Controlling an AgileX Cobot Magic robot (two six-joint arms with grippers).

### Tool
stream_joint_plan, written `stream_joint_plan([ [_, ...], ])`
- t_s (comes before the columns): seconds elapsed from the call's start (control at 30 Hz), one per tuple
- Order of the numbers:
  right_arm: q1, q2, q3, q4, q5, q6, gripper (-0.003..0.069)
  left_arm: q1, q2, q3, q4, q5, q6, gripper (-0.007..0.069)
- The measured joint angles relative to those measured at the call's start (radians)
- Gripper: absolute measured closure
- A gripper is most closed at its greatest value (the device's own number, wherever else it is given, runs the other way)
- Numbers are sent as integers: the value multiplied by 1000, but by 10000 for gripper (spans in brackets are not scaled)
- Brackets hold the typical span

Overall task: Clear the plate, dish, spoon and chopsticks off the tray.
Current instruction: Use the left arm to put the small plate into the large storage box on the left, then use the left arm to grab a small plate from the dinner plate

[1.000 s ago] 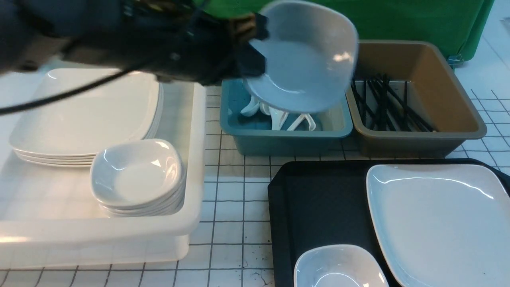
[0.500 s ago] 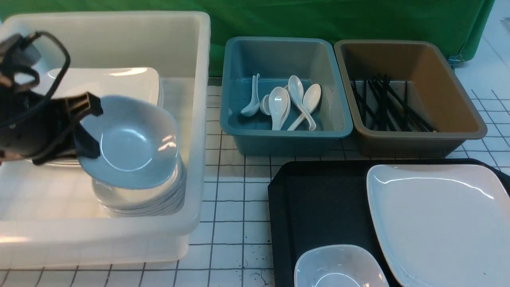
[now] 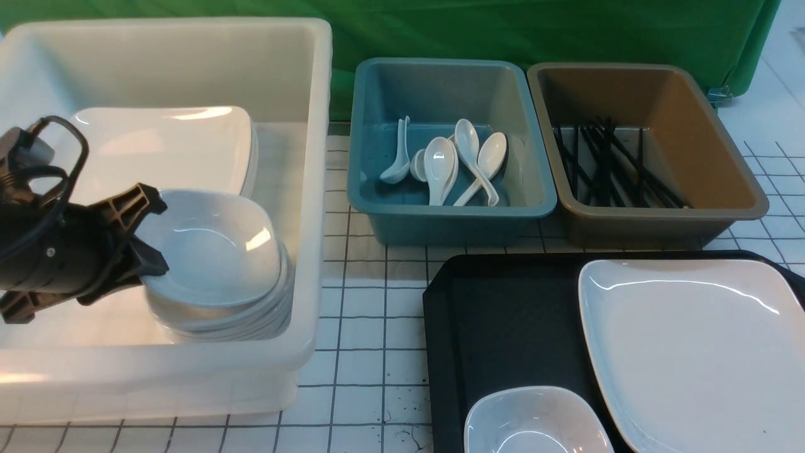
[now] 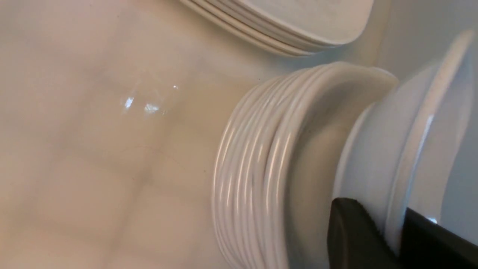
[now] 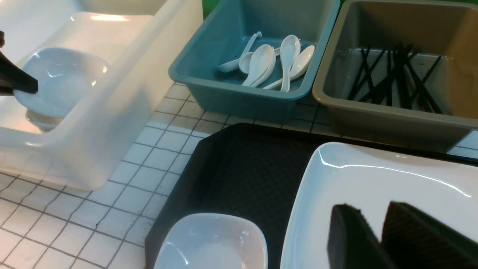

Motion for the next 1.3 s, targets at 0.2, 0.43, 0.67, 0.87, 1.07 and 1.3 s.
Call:
stream_joint_plan([
  [0.2, 0, 0, 0, 0, 0, 0, 503, 0, 0, 1, 21, 70, 0, 404],
  [0.43, 0, 0, 0, 0, 1, 0, 494, 4, -7, -38, 136, 122, 0, 193],
  [0.67, 0, 0, 0, 0, 14, 0, 483, 5, -57, -180, 186, 263, 1, 108],
  [0.87, 0, 0, 0, 0, 19, 0, 482, -71, -71, -260, -41, 392, 132, 281],
  [1.07, 0, 0, 0, 0, 19, 0, 480, -386, -59, -252, -105, 402, 175, 585],
  [1.3, 0, 0, 0, 0, 19, 0, 471, -751, 123, -412, -37, 503, 175, 627],
])
